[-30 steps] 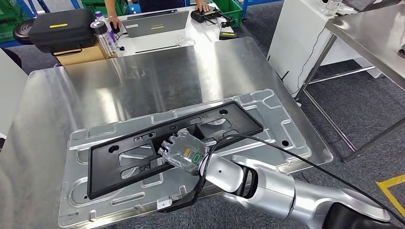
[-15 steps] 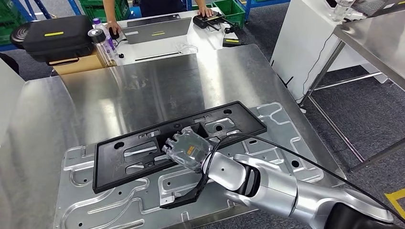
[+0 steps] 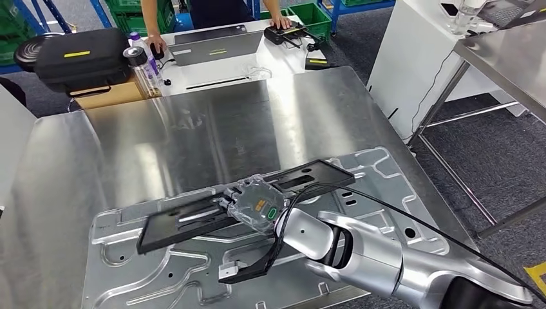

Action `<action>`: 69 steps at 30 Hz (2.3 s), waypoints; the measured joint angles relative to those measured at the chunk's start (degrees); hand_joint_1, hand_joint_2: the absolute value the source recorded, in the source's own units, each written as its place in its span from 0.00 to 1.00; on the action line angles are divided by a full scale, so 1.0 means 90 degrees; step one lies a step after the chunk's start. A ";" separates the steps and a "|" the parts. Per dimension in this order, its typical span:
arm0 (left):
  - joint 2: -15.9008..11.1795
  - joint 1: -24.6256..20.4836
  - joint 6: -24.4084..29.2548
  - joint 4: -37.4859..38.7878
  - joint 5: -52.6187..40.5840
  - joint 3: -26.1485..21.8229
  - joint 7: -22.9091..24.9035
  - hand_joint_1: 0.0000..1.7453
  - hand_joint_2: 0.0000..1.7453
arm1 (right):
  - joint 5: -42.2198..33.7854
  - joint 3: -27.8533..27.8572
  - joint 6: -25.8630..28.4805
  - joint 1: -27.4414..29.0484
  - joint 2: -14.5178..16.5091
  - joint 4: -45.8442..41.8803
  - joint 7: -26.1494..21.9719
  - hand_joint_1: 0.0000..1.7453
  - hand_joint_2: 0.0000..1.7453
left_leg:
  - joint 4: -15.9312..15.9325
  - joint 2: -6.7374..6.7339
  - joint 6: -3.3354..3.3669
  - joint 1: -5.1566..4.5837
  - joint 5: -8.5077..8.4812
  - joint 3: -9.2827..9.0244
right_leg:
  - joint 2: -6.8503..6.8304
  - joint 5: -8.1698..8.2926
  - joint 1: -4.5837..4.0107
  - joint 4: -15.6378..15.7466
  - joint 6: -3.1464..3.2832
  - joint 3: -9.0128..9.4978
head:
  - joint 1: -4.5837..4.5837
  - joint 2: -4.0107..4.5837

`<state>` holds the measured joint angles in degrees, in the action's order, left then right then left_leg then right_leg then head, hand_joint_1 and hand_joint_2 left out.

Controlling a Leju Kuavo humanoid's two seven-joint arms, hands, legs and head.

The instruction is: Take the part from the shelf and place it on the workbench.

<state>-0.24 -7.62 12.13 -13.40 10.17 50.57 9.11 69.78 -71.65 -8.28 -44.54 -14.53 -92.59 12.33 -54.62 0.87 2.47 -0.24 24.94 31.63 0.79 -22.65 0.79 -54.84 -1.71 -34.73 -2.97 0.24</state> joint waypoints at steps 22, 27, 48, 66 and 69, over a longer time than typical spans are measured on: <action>-0.0054 0.0142 -0.0058 0.0004 0.0027 0.0018 -0.0134 0.00 0.00 | 0.0007 0.0029 -0.0017 -0.0011 -0.0026 -0.0058 0.0029 0.00 0.00 | 0.0159 -0.0058 0.0204 0.0085 -0.0206 -0.0079 | -0.0046 -0.0801 0.0103 -0.1688 -0.0321 -0.0544 | 0.0053 0.0000; -0.0089 0.0150 -0.0079 0.0011 0.0017 0.0027 -0.0164 0.00 0.00 | 0.0020 0.0032 -0.0017 -0.0028 -0.0029 -0.0071 0.0028 0.00 0.00 | 0.0021 -0.0026 -0.0054 0.0130 -0.0185 0.0000 | 0.0005 -0.0251 0.0183 -0.0051 -0.0348 0.0405 | 0.0074 0.0000; -0.0095 0.0153 -0.0125 0.0034 -0.0019 0.0070 -0.0155 0.00 0.00 | 0.0046 0.0113 -0.0046 -0.0047 -0.0035 -0.0087 0.0024 0.00 0.00 | 0.0135 -0.0076 0.0220 -0.0037 -0.0016 -0.0288 | -0.0003 -0.0258 -0.0047 -0.0636 -0.0137 -0.0504 | 0.0097 0.0000; -0.0070 0.0091 -0.0117 0.0034 -0.0018 0.0126 -0.0155 0.00 0.00 | 0.0054 0.0138 -0.0087 -0.0060 -0.0039 -0.0087 0.0017 0.00 0.00 | -0.1803 -0.0058 -0.0153 0.0019 0.0710 0.0981 | -0.0075 -0.0119 -0.0046 0.0058 0.0180 0.0272 | 0.0101 0.0000; -0.0067 0.0090 -0.0117 0.0034 -0.0016 0.0128 -0.0152 0.00 0.00 | 0.0054 0.0137 -0.0087 -0.0053 -0.0039 -0.0087 0.0017 0.00 0.00 | -0.1688 -0.0057 -0.0072 -0.0002 0.0387 0.0538 | -0.0071 0.0098 -0.0090 0.0051 0.0175 -0.0021 | 0.0099 0.0000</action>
<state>-0.84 -6.80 11.08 -13.09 10.03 51.72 7.74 70.27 -70.42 -9.07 -45.02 -14.88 -93.37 12.48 -69.82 0.36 1.83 -0.26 28.42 36.47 0.16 -21.77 -0.02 -54.38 -0.14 -34.93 -2.08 0.24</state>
